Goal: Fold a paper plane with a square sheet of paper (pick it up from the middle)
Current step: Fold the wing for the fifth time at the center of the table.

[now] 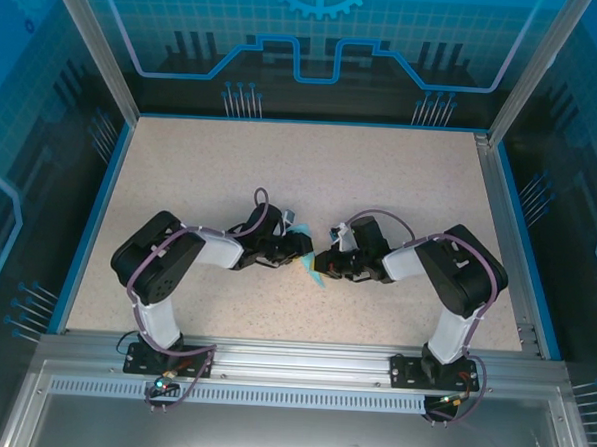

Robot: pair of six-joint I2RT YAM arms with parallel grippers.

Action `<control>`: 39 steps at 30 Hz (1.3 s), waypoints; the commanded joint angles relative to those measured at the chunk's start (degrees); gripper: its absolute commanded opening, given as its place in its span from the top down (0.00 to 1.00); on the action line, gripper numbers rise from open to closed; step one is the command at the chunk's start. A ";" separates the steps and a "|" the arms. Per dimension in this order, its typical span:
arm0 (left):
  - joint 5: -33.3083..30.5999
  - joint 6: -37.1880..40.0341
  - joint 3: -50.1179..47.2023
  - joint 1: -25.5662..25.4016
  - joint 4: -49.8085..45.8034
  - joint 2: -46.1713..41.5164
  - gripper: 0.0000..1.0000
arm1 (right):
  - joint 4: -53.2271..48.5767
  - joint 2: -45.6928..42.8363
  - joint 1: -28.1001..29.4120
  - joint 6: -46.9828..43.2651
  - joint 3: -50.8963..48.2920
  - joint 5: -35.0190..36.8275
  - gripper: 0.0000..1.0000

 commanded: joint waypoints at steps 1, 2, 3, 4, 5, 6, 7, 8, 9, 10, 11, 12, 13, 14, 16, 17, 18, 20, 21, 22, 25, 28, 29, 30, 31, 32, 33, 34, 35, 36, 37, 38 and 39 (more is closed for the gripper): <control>-0.94 2.91 1.40 -0.24 -6.03 1.50 0.69 | -7.78 1.25 0.89 -4.01 1.06 4.95 0.89; -0.69 3.09 1.26 -0.23 -6.05 1.87 0.69 | -8.72 0.51 0.97 -4.68 1.59 4.80 0.88; -0.57 3.14 1.27 -0.18 -6.12 2.12 0.69 | -9.61 -0.18 0.97 -5.24 1.95 4.72 0.86; -0.49 3.31 1.28 -0.18 -6.10 2.35 0.69 | -11.30 -0.96 1.05 -5.91 2.39 4.51 0.86; -0.42 3.36 1.29 -0.24 -6.19 2.49 0.69 | -12.37 -1.57 1.14 -6.67 2.76 4.32 0.85; -0.44 3.46 1.37 -0.23 -6.40 2.58 0.69 | -13.37 -1.98 1.28 -7.38 3.16 4.17 0.85; -0.47 3.60 1.55 -0.22 -6.53 2.58 0.69 | -14.40 -2.37 1.38 -7.93 3.62 3.83 0.84; -0.39 3.78 1.62 -0.25 -6.70 2.54 0.69 | -15.10 -2.62 1.51 -8.47 4.04 3.53 0.83; -0.31 4.03 1.84 -0.19 -6.97 2.49 0.69 | -15.30 -2.88 1.64 -8.51 4.02 3.24 0.83; -0.29 4.43 2.26 -0.17 -7.68 2.45 0.69 | -15.49 -3.13 1.77 -8.59 4.08 3.07 0.83; -0.22 4.88 2.63 -0.25 -8.46 2.41 0.69 | -15.74 -3.39 1.86 -8.64 4.09 2.86 0.83; -0.20 5.13 2.89 -0.17 -8.95 2.36 0.70 | -16.06 -3.75 1.96 -8.74 4.13 2.79 0.83; -0.20 5.21 2.88 -0.20 -9.19 2.20 0.70 | -16.46 -4.24 2.10 -8.80 4.21 3.04 0.82; -0.28 5.33 2.73 -0.25 -9.09 1.95 0.70 | -17.00 -4.67 2.12 -8.85 4.09 3.57 0.82; -0.38 5.46 2.58 -0.21 -9.25 1.60 0.70 | -17.88 -5.61 2.14 -9.06 4.33 4.25 0.82; -0.31 5.68 2.49 -0.19 -9.39 1.49 0.70 | -18.65 -5.91 2.13 -9.32 4.64 4.61 0.82; -0.22 5.73 2.45 -0.22 -9.35 1.49 0.70 | -19.15 -6.15 2.13 -9.37 4.88 4.76 0.82; 0.25 5.52 2.16 -0.21 -8.58 1.53 0.70 | -19.70 -6.26 2.11 -9.46 5.65 4.75 0.82; 0.41 5.51 2.15 -0.23 -8.49 1.56 0.70 | -19.96 -6.14 2.12 -9.46 5.95 4.62 0.82; 0.50 5.71 2.11 -0.20 -8.48 1.53 0.70 | -20.52 -5.97 2.10 -9.47 6.21 4.62 0.82; 0.54 5.65 2.03 -0.24 -8.58 1.66 0.70 | -20.76 -5.58 2.12 -9.77 6.30 4.45 0.88; 0.68 5.56 2.16 -0.18 -8.56 1.90 0.70 | -21.08 -4.77 2.13 -10.46 5.77 3.91 0.91; 0.59 5.45 2.25 -0.23 -8.65 1.92 0.70 | -21.37 -4.18 2.21 -10.68 5.61 3.59 0.92; 0.63 5.46 2.32 -0.22 -8.65 2.01 0.70 | -21.31 -3.49 2.25 -10.85 5.39 3.30 0.92; 0.68 5.38 2.37 -0.22 -8.84 2.05 0.70 | -21.14 -2.71 2.41 -10.95 5.11 2.89 0.92; 0.68 5.30 2.60 -0.25 -8.99 2.12 0.70 | -21.17 -1.91 2.48 -11.02 4.69 2.92 0.92; 0.62 5.37 2.73 -0.22 -9.10 2.10 0.70 | -21.13 -1.35 2.56 -11.09 4.39 3.24 0.92; 0.63 5.25 2.85 -0.19 -9.24 2.10 0.71 | -21.02 -0.73 2.50 -11.04 4.04 3.70 0.92; 0.67 5.29 2.92 -0.24 -9.28 2.12 0.71 | -21.16 -0.15 2.56 -11.09 3.87 4.04 0.92; 0.74 5.25 2.89 -0.17 -9.35 2.10 0.71 | -21.08 0.12 2.48 -10.98 3.70 4.25 0.92; 0.77 5.30 3.04 -0.25 -9.53 2.03 0.71 | -20.96 0.27 2.41 -10.80 3.65 4.30 0.92; 0.76 5.46 3.08 -0.24 -9.84 1.94 0.71 | -20.78 0.06 2.48 -10.74 3.62 4.15 0.91; 0.70 5.55 3.12 -0.21 -10.07 1.90 0.71 | -20.89 -0.31 2.45 -10.65 3.69 3.98 0.90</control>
